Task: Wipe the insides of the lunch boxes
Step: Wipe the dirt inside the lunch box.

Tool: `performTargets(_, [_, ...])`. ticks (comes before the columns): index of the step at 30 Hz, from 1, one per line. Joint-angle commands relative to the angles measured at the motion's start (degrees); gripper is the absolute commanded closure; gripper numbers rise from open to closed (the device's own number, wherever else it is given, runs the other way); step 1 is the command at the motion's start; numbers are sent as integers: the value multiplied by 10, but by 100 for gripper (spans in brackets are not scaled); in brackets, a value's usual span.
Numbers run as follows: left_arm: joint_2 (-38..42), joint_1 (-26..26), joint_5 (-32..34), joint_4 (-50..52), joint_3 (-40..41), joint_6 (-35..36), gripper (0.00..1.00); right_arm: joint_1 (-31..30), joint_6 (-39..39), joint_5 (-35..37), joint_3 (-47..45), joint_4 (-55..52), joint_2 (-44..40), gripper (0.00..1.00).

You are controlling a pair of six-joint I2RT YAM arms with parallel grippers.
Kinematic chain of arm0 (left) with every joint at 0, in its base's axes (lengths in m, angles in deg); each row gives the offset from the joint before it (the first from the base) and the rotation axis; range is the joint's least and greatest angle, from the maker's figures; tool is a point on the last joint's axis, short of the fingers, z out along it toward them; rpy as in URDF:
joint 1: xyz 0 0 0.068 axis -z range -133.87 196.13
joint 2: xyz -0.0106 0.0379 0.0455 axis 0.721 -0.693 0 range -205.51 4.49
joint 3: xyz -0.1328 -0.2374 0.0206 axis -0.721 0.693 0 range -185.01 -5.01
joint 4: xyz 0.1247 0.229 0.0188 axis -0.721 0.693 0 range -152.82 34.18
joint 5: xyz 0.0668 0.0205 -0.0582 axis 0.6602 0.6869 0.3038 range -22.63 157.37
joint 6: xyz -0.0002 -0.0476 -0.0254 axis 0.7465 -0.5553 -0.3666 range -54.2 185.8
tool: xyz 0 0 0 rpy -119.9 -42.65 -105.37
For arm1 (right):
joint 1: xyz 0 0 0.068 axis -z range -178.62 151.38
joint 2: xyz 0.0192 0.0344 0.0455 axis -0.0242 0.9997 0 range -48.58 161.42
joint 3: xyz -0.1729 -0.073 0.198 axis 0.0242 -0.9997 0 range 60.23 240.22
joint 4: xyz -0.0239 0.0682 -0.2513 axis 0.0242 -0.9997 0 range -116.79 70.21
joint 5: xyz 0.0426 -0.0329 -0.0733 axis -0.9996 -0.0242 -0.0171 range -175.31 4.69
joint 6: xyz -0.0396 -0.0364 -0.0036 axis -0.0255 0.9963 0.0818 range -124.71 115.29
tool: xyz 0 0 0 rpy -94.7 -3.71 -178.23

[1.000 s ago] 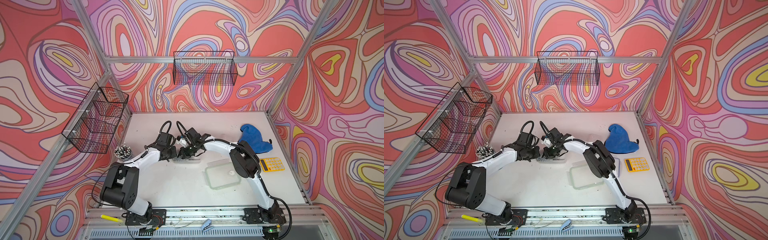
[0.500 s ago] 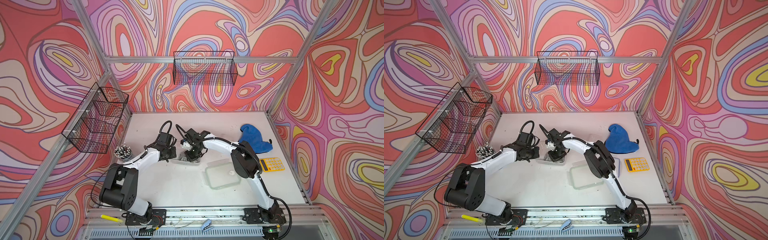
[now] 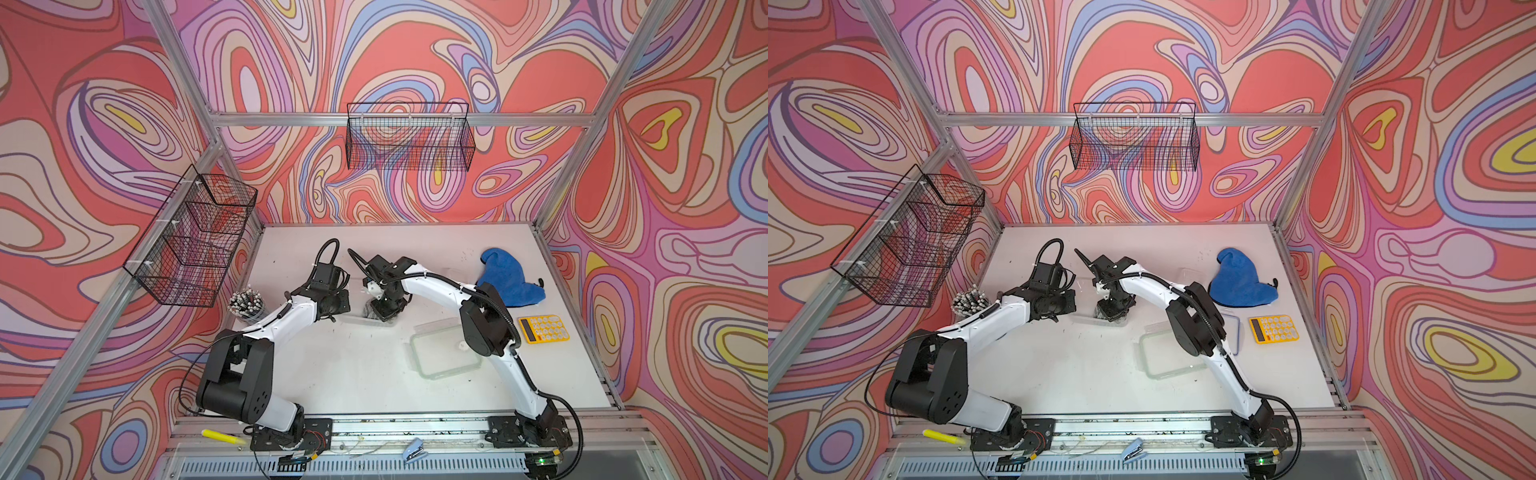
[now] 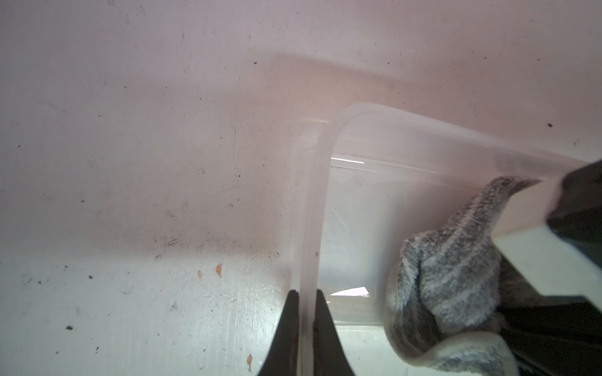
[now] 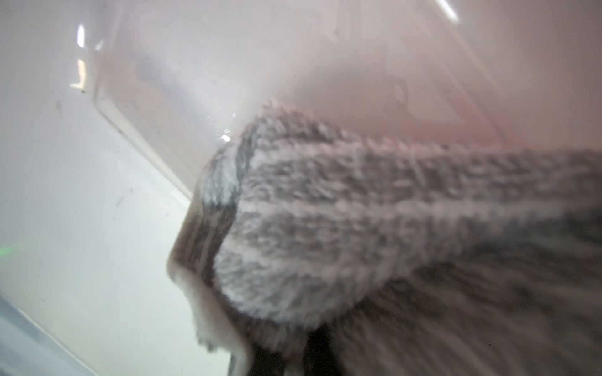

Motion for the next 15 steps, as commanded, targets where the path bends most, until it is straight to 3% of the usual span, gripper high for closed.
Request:
performTargets(1, [17, -6, -15, -84, -2, -55, 100, -22, -24, -126, -28, 22, 22, 100])
performTargets(5, [18, -3, -33, -102, 7, -66, 100, -22, -61, -169, -26, 74, 29, 100])
performTargets(15, [17, 5, -64, -116, 23, -67, 100, -21, -161, -172, 23, 197, 81, 100])
